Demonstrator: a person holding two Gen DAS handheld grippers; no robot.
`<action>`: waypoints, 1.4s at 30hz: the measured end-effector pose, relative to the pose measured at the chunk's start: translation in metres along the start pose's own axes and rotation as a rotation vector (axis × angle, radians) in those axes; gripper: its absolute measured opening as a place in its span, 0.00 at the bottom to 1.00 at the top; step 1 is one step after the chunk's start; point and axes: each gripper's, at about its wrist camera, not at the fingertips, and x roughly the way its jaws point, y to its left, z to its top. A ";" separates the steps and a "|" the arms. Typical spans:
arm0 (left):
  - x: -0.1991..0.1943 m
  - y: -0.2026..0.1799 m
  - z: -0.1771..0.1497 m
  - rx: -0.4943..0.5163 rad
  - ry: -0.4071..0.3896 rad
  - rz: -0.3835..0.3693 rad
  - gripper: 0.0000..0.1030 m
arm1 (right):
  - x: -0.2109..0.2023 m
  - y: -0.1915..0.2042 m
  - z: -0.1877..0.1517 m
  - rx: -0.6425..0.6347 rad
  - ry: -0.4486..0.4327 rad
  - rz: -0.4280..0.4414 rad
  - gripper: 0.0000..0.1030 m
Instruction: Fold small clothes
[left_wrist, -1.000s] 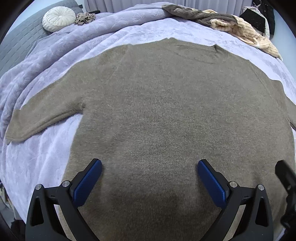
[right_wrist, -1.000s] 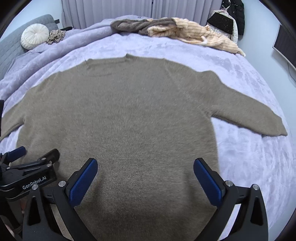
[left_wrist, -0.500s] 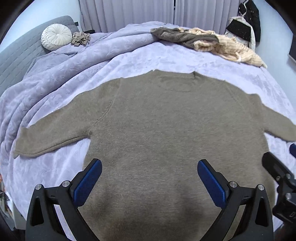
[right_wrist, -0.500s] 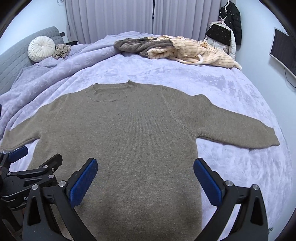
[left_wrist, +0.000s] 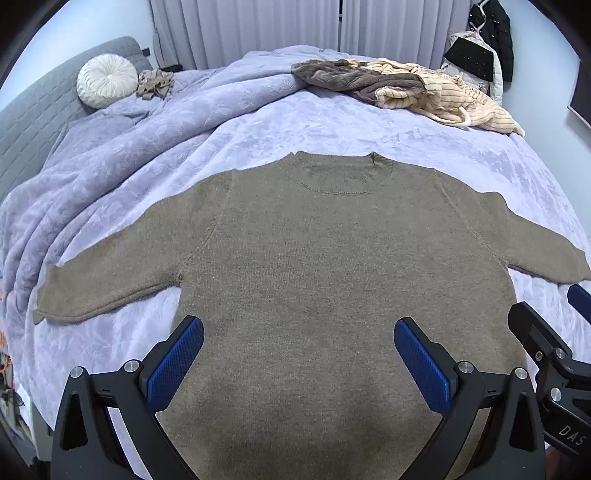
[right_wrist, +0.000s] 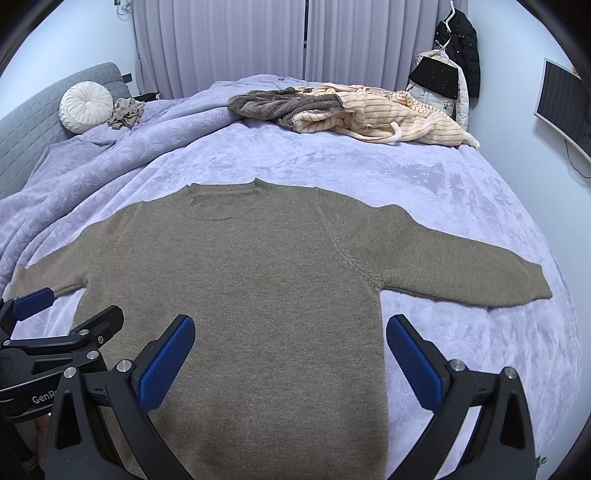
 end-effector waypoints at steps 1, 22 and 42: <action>0.000 0.001 0.000 -0.007 0.000 -0.005 1.00 | 0.000 -0.001 0.000 0.003 -0.001 0.002 1.00; -0.004 -0.054 0.015 0.064 -0.008 0.023 1.00 | 0.000 -0.053 0.013 0.100 -0.017 -0.049 1.00; 0.029 -0.167 0.035 0.174 0.014 0.021 1.00 | 0.023 -0.164 0.015 0.207 -0.001 -0.164 1.00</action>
